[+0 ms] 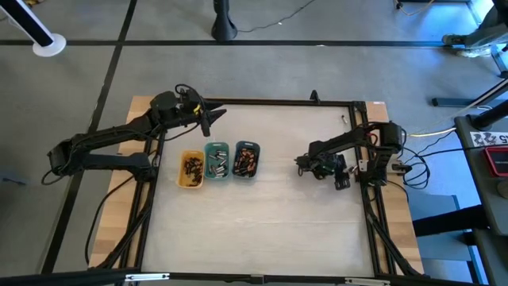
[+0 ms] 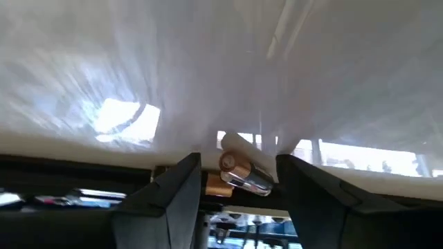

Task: Sort batteries
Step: Put the small black battery into the yellow bin

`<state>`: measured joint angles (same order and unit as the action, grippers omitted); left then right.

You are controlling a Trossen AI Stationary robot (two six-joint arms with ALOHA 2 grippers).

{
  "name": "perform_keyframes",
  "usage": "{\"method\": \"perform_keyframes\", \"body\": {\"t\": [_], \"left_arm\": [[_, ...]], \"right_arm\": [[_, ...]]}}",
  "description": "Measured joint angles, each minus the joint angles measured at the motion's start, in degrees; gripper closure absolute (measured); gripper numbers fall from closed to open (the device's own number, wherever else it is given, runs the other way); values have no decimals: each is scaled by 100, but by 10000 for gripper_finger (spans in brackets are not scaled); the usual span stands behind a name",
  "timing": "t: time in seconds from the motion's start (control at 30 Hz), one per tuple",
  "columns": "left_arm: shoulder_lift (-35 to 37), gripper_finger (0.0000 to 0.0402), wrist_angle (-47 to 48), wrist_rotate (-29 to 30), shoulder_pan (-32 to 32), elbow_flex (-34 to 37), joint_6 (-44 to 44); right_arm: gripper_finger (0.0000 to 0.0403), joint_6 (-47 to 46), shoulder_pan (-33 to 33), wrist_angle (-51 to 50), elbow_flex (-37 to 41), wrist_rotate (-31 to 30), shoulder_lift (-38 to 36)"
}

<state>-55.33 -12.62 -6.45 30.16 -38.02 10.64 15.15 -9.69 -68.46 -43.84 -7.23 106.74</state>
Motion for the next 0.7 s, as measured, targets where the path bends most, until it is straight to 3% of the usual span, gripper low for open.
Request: {"method": "perform_keyframes", "body": {"t": [0.33, 0.7], "left_arm": [[0, 247, -3, 0, -5, 0, 272], [20, 247, -4, -3, -12, 0, 312]], "right_arm": [[213, 945, -4, -45, 9, -79, 2], [333, 1084, -7, 181, 134, -187, -19]]}}
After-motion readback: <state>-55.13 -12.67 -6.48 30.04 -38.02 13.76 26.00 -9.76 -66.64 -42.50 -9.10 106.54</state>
